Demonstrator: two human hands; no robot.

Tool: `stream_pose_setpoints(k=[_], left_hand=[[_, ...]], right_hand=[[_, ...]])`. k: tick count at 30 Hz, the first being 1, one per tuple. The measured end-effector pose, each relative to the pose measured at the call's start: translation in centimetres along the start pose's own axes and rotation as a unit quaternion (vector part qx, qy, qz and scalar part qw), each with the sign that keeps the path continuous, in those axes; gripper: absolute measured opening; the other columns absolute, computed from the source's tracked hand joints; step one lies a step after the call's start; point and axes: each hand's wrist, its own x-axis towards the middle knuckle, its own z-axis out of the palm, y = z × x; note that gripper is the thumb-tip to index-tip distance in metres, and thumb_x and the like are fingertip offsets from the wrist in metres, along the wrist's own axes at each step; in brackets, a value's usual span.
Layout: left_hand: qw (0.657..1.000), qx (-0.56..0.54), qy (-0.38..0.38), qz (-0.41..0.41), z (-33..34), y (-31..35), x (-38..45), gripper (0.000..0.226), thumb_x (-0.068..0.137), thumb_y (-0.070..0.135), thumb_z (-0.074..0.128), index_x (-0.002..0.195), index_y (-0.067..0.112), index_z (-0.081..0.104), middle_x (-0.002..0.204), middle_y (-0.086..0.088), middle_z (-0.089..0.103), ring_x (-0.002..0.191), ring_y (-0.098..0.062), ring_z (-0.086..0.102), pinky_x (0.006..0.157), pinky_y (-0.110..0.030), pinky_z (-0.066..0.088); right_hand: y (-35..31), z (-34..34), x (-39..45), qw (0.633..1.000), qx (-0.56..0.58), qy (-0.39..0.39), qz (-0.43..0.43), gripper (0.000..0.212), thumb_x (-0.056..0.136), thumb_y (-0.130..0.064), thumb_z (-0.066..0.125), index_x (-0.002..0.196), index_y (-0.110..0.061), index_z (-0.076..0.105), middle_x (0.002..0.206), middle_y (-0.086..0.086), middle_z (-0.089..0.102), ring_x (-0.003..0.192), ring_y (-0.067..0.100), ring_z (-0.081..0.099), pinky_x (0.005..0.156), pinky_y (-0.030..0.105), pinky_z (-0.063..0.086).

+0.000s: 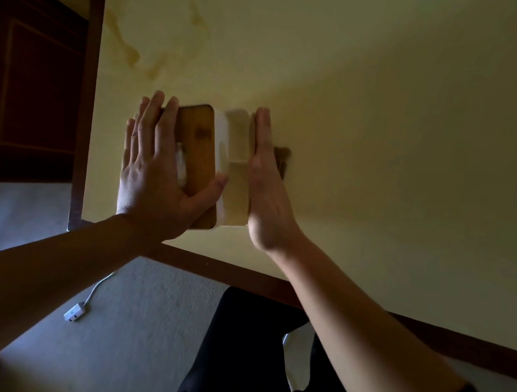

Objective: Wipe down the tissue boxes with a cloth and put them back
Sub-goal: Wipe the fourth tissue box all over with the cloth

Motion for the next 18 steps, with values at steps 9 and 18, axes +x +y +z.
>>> stream_pose_setpoints(k=[9,18], left_hand=[[1.0,0.007,-0.007,0.014,0.0,0.0,0.1,0.111,0.083,0.079,0.051,0.162,0.006,0.021,0.169,-0.016,0.02,0.159,-0.032,0.011,0.128,-0.057,0.014],[1.0,0.002,-0.002,0.02,-0.2,0.0,0.0,0.112,0.084,0.082,0.049,0.161,0.005,0.024,0.168,-0.017,0.023,0.158,-0.034,0.015,0.127,-0.058,0.016]], right_hand=[[0.7,1.3,-5.9,0.998,0.048,-0.003,0.049,0.079,0.098,-0.08,0.022,0.164,-0.049,-0.007,0.178,-0.002,0.003,0.161,0.038,0.017,0.122,0.071,0.025],[-1.7,-0.7,5.8,0.999,-0.036,0.012,0.024,0.064,0.113,-0.04,0.017,0.168,-0.011,0.003,0.177,0.004,-0.006,0.163,0.014,-0.008,0.133,0.039,-0.002]])
